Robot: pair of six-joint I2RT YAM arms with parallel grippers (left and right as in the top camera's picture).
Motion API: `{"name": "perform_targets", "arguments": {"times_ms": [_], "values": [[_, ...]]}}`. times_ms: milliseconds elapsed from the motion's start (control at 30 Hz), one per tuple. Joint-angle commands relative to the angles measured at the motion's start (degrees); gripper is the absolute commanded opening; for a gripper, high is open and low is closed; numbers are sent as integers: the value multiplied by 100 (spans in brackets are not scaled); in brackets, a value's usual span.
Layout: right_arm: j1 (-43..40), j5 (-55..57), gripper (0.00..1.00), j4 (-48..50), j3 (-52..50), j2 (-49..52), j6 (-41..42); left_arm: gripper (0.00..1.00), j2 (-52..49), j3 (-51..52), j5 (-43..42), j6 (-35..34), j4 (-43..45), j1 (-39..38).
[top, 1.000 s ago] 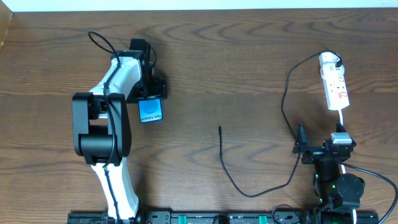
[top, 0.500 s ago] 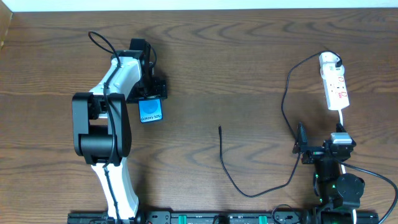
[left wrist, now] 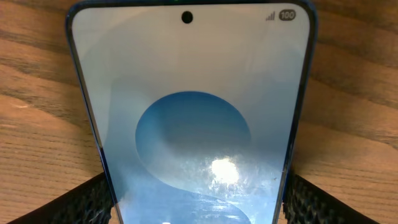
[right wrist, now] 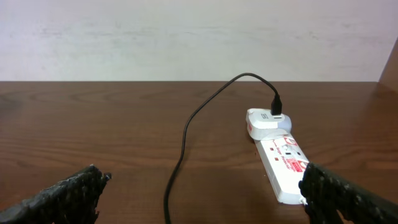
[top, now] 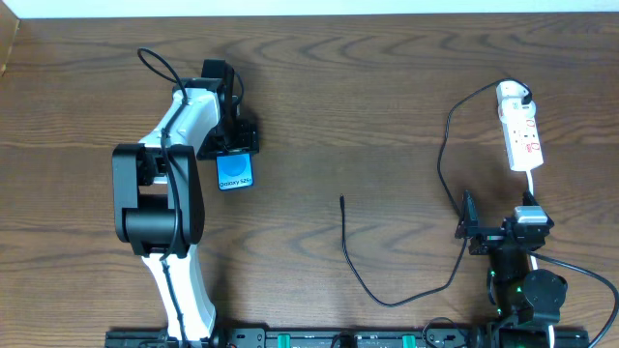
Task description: Plug charger to phone and switch on socket
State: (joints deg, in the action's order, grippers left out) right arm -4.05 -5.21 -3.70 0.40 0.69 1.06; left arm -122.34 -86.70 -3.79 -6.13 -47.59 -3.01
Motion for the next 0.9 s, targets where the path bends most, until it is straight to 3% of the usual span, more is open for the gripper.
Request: {"name": "perform_targets", "arguments": {"times_ms": [0,867], "values": [[35,35,99,-26,-9,-35,61,83,-166,216,146,33,17,20],[35,35,99,-28,-9,-35,61,81,-166,566,144,31,291,20]]}}
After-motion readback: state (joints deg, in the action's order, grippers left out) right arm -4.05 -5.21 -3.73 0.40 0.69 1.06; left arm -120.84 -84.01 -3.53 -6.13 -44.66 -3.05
